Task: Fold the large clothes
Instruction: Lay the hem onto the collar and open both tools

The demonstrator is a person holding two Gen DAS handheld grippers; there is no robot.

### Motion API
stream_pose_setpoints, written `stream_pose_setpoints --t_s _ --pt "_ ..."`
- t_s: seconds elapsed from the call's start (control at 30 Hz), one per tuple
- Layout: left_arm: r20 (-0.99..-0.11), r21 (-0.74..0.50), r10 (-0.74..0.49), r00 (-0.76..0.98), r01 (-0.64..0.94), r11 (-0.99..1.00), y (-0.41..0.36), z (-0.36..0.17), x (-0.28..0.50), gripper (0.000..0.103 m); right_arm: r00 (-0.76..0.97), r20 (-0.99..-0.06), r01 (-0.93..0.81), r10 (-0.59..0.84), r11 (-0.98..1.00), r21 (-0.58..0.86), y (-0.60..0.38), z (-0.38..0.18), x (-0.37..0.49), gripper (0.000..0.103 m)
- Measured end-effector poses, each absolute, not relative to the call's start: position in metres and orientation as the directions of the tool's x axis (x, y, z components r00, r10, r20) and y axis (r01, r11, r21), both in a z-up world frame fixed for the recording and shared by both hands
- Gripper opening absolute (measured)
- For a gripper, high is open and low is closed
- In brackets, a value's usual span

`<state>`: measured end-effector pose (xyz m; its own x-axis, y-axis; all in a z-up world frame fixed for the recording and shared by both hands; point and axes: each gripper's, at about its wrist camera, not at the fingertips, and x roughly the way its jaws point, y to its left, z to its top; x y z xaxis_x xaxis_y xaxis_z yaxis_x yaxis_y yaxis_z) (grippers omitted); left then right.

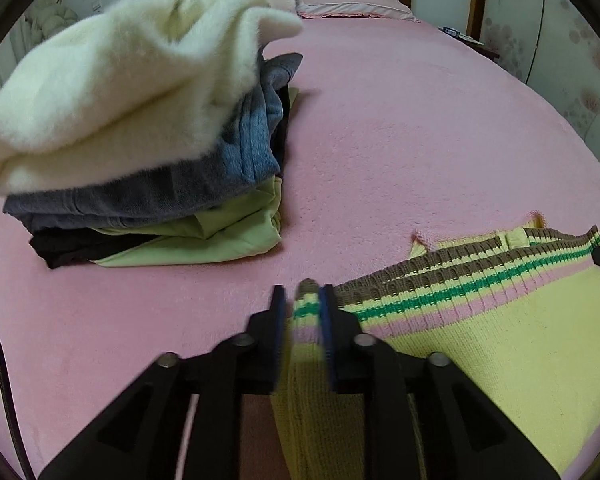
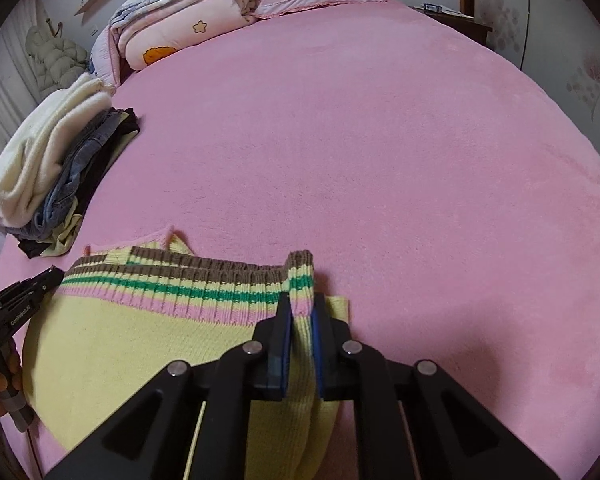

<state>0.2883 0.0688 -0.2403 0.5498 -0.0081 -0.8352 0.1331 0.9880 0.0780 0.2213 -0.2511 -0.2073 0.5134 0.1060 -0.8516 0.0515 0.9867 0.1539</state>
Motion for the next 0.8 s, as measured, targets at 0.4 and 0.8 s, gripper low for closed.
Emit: stream_pose_setpoints --t_s 0.4,0.8 --pt "-0.862 -0.01 -0.054 0.504 0.089 0.996 0.046 -0.157 0.253 0.079 0.585 -0.8 0.032 0.133 0.982 0.187 -0.235 -0.13 0.181 0.013" --pt "-0.859 -0.104 -0.133 0.495 0.086 0.991 0.033 -0.089 0.207 0.092 0.667 -0.721 -0.004 0.185 0.97 0.244 -0.212 -0.058 0.132 0.035"
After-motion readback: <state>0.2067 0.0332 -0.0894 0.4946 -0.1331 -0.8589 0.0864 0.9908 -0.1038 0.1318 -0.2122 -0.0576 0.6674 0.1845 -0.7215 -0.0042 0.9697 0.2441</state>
